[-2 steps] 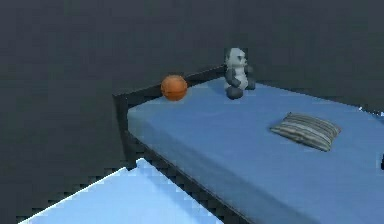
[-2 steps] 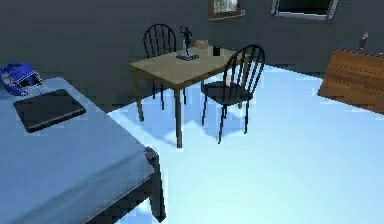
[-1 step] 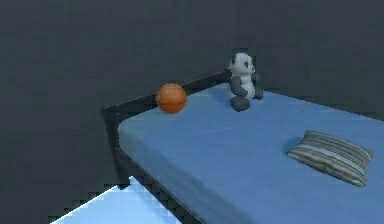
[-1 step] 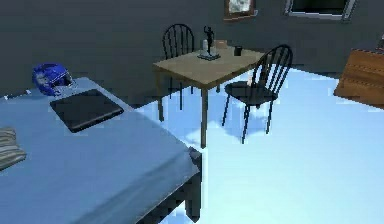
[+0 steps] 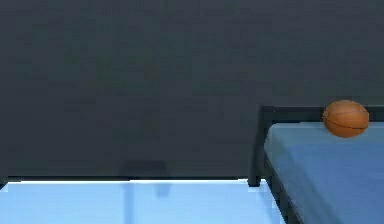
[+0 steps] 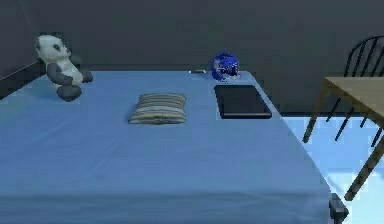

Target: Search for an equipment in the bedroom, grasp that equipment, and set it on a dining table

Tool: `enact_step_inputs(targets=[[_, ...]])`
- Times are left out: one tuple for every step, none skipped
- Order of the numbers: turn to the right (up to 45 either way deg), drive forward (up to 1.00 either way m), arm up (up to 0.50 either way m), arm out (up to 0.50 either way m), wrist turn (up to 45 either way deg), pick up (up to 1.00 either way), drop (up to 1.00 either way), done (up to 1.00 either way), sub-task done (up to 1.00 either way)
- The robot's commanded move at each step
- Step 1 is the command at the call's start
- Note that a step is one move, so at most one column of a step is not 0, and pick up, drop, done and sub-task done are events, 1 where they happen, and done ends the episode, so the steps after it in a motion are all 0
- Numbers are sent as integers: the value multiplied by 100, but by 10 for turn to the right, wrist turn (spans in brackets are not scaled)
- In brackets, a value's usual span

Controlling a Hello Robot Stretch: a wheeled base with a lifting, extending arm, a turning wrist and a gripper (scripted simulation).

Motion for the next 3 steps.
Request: enact_step_inputs(targets=[[-450,0,0,0,0,0,0,0,0],[450,0,0,0,0,0,0,0,0],[90,0,0,0,0,0,0,0,0]])
